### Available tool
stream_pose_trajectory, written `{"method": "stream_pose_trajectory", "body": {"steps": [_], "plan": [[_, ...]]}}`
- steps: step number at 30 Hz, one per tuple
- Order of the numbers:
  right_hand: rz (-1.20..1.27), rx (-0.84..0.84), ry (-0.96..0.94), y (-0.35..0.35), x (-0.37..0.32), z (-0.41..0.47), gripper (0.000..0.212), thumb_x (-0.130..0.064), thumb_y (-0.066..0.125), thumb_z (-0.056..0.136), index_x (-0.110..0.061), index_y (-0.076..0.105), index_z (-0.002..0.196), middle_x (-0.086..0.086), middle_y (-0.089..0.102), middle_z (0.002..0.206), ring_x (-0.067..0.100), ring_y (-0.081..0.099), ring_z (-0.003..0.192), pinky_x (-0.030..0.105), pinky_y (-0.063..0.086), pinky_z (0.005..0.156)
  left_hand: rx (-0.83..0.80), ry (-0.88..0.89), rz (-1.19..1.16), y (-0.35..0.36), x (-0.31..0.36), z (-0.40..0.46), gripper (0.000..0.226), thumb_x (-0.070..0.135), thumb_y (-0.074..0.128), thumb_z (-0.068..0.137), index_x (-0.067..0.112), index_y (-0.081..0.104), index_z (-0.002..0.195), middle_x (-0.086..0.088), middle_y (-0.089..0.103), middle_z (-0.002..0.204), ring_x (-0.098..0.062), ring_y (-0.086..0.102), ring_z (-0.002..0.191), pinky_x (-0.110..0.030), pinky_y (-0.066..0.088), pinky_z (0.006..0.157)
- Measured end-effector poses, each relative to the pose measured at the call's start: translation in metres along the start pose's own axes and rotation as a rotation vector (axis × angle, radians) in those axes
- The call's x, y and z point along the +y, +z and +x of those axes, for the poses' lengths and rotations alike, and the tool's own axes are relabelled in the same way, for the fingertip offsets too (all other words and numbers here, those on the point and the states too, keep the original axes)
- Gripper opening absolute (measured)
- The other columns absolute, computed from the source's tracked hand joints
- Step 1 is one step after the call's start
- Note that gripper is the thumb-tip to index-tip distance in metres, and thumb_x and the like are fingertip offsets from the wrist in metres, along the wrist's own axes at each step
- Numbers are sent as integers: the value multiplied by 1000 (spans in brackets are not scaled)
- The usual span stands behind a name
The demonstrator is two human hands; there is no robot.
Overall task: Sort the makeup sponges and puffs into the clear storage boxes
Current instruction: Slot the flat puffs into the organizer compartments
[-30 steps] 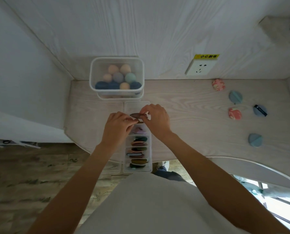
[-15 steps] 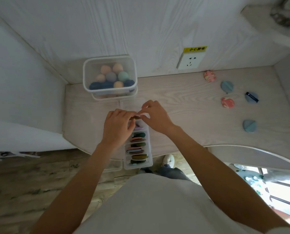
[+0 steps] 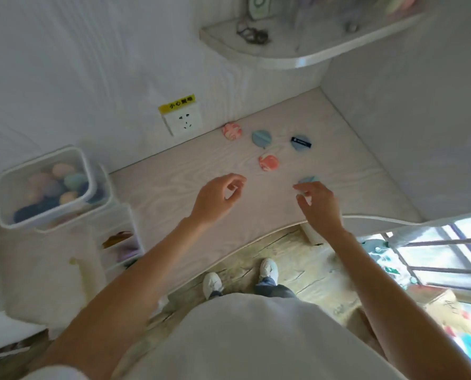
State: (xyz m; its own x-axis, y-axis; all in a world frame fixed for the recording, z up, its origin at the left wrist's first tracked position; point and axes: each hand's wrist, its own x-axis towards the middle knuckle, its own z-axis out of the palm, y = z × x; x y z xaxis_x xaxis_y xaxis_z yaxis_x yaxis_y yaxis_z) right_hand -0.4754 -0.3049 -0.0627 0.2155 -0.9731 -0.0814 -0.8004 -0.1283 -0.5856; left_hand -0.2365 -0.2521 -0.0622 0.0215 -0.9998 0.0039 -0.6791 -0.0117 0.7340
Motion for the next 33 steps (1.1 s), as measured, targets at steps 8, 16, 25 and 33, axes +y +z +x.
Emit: {"method": "stream_pose_trajectory", "body": {"steps": [8,16,25,33], "plan": [[-198,-246,136,-5,51,57,56,-24,58,88,-26,35,139,13,40,129,33,45,113,40,44,88,-128,-135,258,72,12,114,50,15,57,88,13,43,136,-15,49,133,-31,49,116,-36,38,95],[-174,-315,7,6,53,75,48,-10,58,85,-12,45,131,16,43,124,32,42,113,33,36,95,-180,-99,504,88,11,130,45,16,48,94,18,40,138,-7,42,138,-28,43,117,-38,41,92],[-47,-62,-277,-8,33,64,11,-9,64,83,-10,64,94,8,60,93,25,53,84,27,36,66,259,-82,139,33,40,57,22,10,63,85,11,59,106,-4,62,102,-21,60,88,-32,50,74],[368,-266,-354,31,-72,32,12,-7,65,83,-13,62,93,3,65,91,13,59,77,25,49,65,742,-489,180,-61,20,-110,17,15,67,84,18,58,99,11,61,92,-1,55,81,-3,38,73]]}}
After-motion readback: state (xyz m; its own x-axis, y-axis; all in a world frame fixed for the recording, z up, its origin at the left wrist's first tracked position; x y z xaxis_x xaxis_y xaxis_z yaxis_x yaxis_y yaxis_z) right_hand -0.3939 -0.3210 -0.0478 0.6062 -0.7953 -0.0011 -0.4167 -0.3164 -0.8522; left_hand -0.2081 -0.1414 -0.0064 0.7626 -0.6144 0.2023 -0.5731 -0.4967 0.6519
